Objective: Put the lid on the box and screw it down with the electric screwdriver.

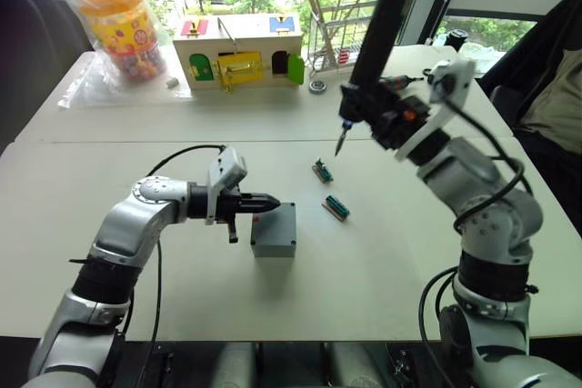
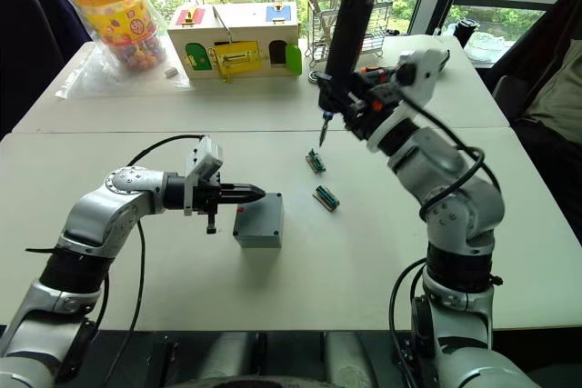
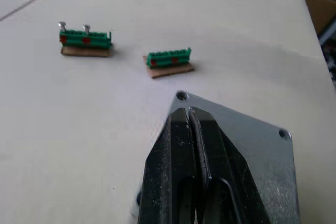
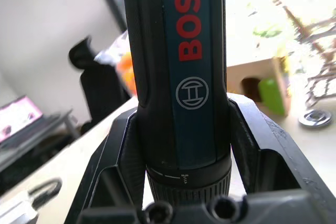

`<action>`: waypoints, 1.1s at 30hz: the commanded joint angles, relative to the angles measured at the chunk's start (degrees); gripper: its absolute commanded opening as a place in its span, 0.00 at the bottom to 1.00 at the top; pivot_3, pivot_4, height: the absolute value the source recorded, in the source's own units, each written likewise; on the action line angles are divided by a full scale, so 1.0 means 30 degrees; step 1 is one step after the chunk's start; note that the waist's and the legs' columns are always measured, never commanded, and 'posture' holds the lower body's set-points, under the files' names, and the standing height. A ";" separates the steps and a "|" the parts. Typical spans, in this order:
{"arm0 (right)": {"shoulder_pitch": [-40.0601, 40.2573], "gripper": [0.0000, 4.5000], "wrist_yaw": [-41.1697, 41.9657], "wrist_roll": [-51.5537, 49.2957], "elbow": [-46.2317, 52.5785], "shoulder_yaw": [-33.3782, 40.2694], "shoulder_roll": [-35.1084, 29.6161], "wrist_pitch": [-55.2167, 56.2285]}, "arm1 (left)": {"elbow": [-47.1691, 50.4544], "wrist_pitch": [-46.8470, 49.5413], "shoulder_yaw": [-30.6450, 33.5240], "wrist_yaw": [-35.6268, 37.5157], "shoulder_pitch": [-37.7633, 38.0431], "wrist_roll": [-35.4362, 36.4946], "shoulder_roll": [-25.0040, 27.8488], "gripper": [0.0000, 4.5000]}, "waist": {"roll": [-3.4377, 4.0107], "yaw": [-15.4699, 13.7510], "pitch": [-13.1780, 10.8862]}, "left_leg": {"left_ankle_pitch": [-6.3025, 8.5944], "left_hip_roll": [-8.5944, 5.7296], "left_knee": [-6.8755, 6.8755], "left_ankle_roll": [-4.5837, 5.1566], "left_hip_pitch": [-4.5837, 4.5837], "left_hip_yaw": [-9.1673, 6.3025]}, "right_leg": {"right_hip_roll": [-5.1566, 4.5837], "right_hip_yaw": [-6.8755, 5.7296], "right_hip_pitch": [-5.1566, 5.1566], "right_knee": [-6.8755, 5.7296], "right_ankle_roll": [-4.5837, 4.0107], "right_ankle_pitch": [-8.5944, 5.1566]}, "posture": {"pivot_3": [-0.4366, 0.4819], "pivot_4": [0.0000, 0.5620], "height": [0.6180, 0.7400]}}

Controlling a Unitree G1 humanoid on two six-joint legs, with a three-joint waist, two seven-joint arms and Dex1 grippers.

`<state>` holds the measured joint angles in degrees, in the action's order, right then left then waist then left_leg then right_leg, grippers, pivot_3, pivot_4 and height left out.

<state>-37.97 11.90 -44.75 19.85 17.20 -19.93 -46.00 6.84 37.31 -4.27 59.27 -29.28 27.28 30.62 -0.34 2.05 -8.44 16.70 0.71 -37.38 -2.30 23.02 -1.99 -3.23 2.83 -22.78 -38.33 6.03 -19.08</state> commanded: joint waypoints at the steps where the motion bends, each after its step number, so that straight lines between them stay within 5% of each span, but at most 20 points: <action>1: -0.0807 0.40 -0.0828 -0.0742 -0.0237 0.1410 -0.0886 -0.0525 | 0.1019 -0.0849 0.1790 -0.2119 -0.0833 0.0547 -0.1007 0.00 | 0.0003 0.0043 -0.0002 | -0.0006 -0.0002 0.0000 -0.0009 0.0013 0.0006 | -0.0001 0.0000 -0.0010 0.0000 0.0000 0.0000 | 0.48 0.27 0.97; 4: -0.0693 0.40 -0.0530 0.0716 -0.0720 0.1195 -0.3114 -0.0782 | 0.0876 -0.1614 0.1921 -0.3263 -0.1392 -0.0033 -0.1573 0.00 | 0.0008 0.0035 -0.0008 | -0.0006 -0.0023 -0.0011 -0.0004 0.0023 0.0029 | 0.0002 -0.0007 -0.0011 0.0003 0.0019 0.0010 | 0.48 0.27 0.97; 9: -0.1715 0.40 -0.1271 -0.0495 -0.3918 0.2761 -0.6368 -0.5990 | 0.1628 -0.0679 0.0413 0.0110 -0.1646 0.1102 0.0254 0.00 | 0.0034 0.0107 -0.0031 | 0.0000 -0.0044 -0.0014 0.0008 0.0034 0.0050 | -0.0002 0.0001 -0.0020 0.0013 0.0028 0.0015 | 0.48 0.27 0.97; 13: -0.0061 0.40 0.0323 -0.0233 -0.5555 0.0967 -0.9764 -1.1147 | 0.2311 -0.0820 -0.1234 0.2116 -0.1828 0.0691 0.1590 0.00 | 0.0052 -0.0031 -0.0049 | 0.0003 -0.0044 -0.0004 0.0016 0.0039 0.0046 | 0.0005 -0.0004 -0.0013 0.0033 0.0026 0.0014 | 0.48 0.27 0.97; 20: -0.0017 0.40 0.1067 -0.0654 -0.7593 0.1184 -0.9293 -1.5214 | 0.2733 -0.2689 -0.3204 0.3622 -0.1365 -0.1177 0.2851 0.00 | 0.0177 0.0222 -0.0144 | 0.0012 -0.0032 -0.0027 0.0042 0.0033 0.0098 | 0.0038 0.0053 -0.0027 0.0014 0.0044 0.0025 | 0.48 0.27 0.97; 26: -0.0553 0.40 0.1552 -0.1607 -1.1391 -0.0196 -1.0132 -1.5501 | 0.2650 -0.2877 -0.3331 0.3484 -0.1229 -0.1399 0.2627 0.00 | 0.0176 -0.0050 -0.0157 | 0.0013 -0.0016 -0.0049 0.0043 0.0065 0.0073 | 0.0099 0.0032 -0.0023 0.0025 0.0043 0.0026 | 0.48 0.27 0.97; 33: -0.1101 0.40 0.2064 -0.2429 -1.2199 -0.2342 -1.0681 -1.5501 | 0.2793 -0.3134 -0.3198 0.3156 -0.0409 -0.1967 0.3054 0.00 | 0.0175 -0.0042 -0.0159 | 0.0077 0.0005 -0.0198 0.0156 0.0110 0.0057 | 0.0107 0.0032 -0.0019 0.0009 0.0051 0.0030 | 0.48 0.27 0.97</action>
<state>-39.57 16.95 -50.59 -17.44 10.11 -50.76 -92.12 13.75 29.18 -14.67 68.75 -30.55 21.86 39.01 0.18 1.92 -8.92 16.93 0.72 -38.00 -1.82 23.35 -1.83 -2.91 2.93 -22.81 -38.30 6.20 -18.99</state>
